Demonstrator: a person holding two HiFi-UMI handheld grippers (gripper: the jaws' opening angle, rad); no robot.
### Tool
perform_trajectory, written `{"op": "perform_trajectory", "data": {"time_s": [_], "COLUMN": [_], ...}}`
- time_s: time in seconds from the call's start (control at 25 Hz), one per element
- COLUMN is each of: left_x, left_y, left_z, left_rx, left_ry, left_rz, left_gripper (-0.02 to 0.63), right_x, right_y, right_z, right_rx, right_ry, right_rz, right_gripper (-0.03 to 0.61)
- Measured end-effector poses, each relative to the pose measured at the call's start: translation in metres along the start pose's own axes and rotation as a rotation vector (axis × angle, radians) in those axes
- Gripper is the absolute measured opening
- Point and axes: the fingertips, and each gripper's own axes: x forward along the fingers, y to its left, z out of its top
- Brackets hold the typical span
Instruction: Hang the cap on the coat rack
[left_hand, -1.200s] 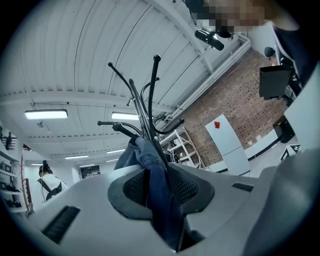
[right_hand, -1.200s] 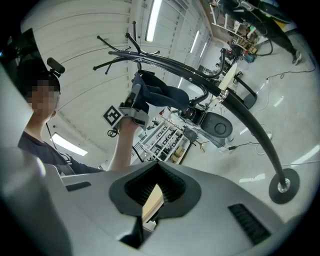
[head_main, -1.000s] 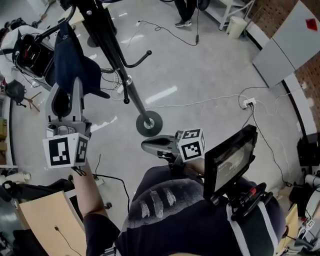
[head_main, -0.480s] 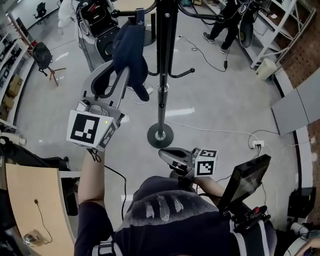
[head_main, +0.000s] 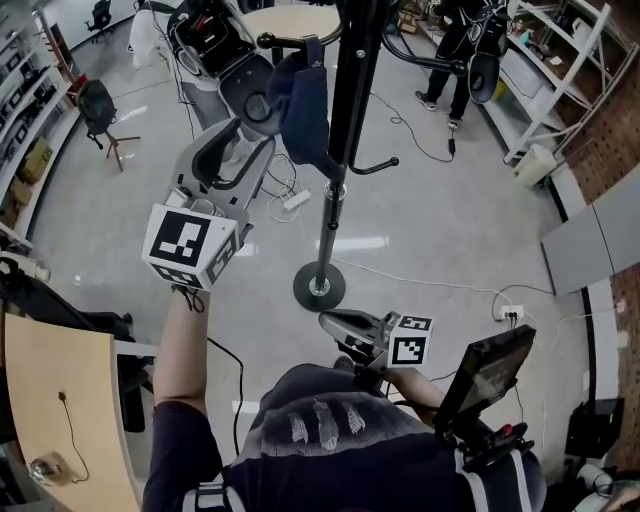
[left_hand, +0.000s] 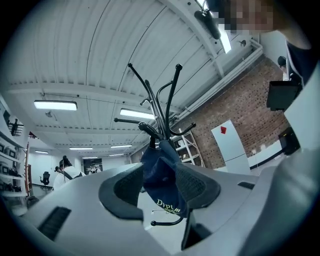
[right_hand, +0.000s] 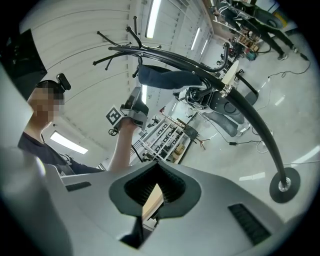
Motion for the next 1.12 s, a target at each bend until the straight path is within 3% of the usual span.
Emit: {"op": "perform_trajectory", "data": {"time_s": [0.4,0.64,0.76,0.84,0.92,1.12], "left_x": [-0.039,-0.096,-0.114,-0.117,-0.118,-0.125], "left_y": [-0.023,-0.067,-0.085,-0.097,-0.110,-0.122], "left_z": [-0.028,-0.059,-0.082,-0.089,-0.092,-0.098], "left_rx": [-0.057,-0.200,-0.225,-0.259,-0.281,-0.251], "left_ry": [0.036,0.070,0.134,0.168,0.195,0.232], "left_rz": [-0.052,-0.139,-0.151,-0.141,-0.146,-0.148], "left_gripper": [0.192,0.189,0.122,0.006,0.006,0.006], "right_x": [0.003,0.015,0.018,0.011,0.003,-0.001], "right_y": [0.002,0.008,0.010,0.010,0.011,0.012], "right_z": [0.003,-0.008,-0.009,-0.010,-0.009,-0.007], "right_rx": [-0.001,-0.014,-0.007,0.008,0.011,-0.035], "right_ry": [-0.001,0.005,0.001,-0.002,0.000,-0.002], "right_rz": [-0.007,-0.002,0.004,0.005,0.008,0.005], "right_gripper": [0.003,0.003,0.003,0.003,0.003,0.003]}}
